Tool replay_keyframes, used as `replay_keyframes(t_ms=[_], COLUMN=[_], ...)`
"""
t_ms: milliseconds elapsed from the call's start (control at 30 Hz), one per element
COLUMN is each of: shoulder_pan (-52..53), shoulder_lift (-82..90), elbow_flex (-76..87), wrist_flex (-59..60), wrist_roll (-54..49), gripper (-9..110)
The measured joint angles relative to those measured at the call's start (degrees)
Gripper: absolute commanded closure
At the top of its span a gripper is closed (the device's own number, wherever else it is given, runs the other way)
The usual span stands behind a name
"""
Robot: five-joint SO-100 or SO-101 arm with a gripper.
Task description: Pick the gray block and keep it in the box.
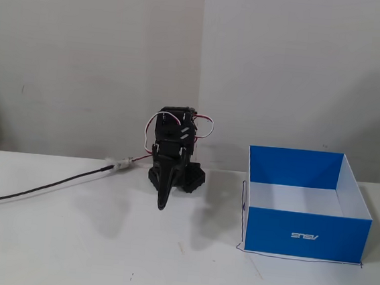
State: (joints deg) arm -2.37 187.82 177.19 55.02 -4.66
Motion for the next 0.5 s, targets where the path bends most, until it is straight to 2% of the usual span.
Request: replay_keyframes(t_ms=[500], shoulder_pan=[0.00], shoulder_lift=[0.00], elbow_flex=[0.00], wrist_flex=[0.00], wrist_roll=[0.00], gripper=[101])
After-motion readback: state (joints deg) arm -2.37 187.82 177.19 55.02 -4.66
